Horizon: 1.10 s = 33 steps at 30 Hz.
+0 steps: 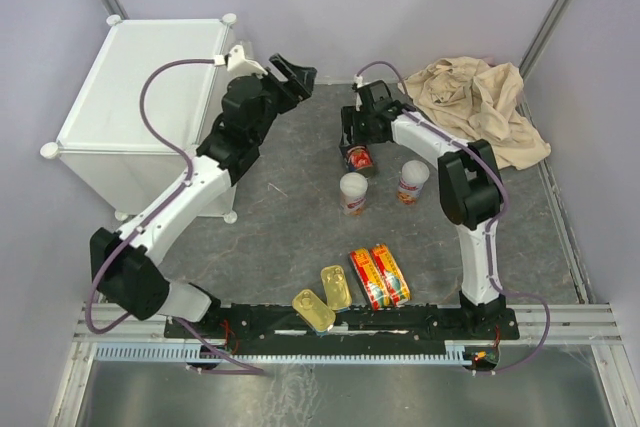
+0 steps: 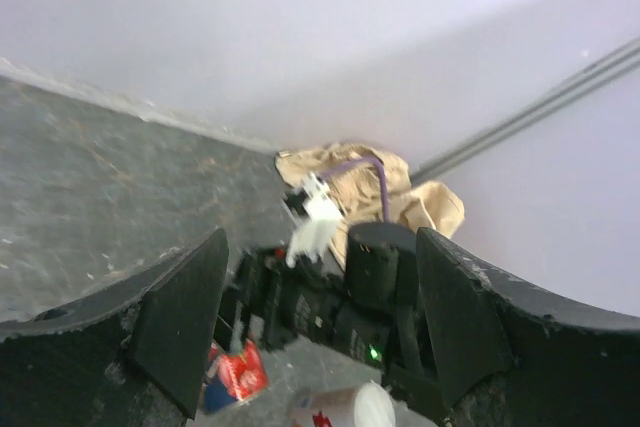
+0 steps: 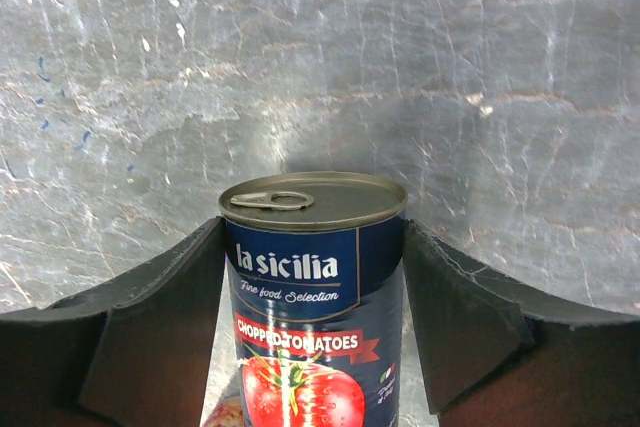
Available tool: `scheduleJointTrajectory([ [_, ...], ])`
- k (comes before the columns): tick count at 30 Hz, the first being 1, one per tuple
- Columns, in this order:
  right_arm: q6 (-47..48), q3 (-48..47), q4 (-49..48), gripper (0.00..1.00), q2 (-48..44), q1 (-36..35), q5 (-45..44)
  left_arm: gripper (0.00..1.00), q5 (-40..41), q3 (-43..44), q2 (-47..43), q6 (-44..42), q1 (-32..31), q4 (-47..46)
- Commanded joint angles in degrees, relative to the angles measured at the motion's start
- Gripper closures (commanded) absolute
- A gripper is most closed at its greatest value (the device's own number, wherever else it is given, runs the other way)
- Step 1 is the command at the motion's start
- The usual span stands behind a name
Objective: Place and organize the canned foods onto the counter
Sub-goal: Adjust the canned food at the center of the board.
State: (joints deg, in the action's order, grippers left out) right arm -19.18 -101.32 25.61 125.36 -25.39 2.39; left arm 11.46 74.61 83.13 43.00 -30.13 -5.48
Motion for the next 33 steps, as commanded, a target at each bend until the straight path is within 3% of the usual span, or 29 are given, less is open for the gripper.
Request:
scheduleJointTrajectory([
  [1,1.9,7.4,-6.7,0.74,-8.7,0.4,-4.6,0.18,10.9,0.3,-4.2,-8.3,0.1,3.3],
  [8,1.6,19.0,-19.5,0.76,-18.9,1.5,-9.7,0.17,18.3,1.5,-5.8,-12.3,0.3,8.2],
  [16,2.8,26.2,-31.5,0.77,-26.2,2.6,-15.3,0.15,20.9,4.8,-5.6,-13.8,1.3,11.8],
  [27,5.3,34.6,-42.9,0.77,-32.9,4.2,-24.1,0.12,22.7,6.5,-6.1,-15.0,3.3,13.9],
  [33,4.8,36.7,-41.8,0.74,-32.7,4.9,-22.2,0.12,20.7,5.2,-6.2,-13.6,3.5,13.1],
])
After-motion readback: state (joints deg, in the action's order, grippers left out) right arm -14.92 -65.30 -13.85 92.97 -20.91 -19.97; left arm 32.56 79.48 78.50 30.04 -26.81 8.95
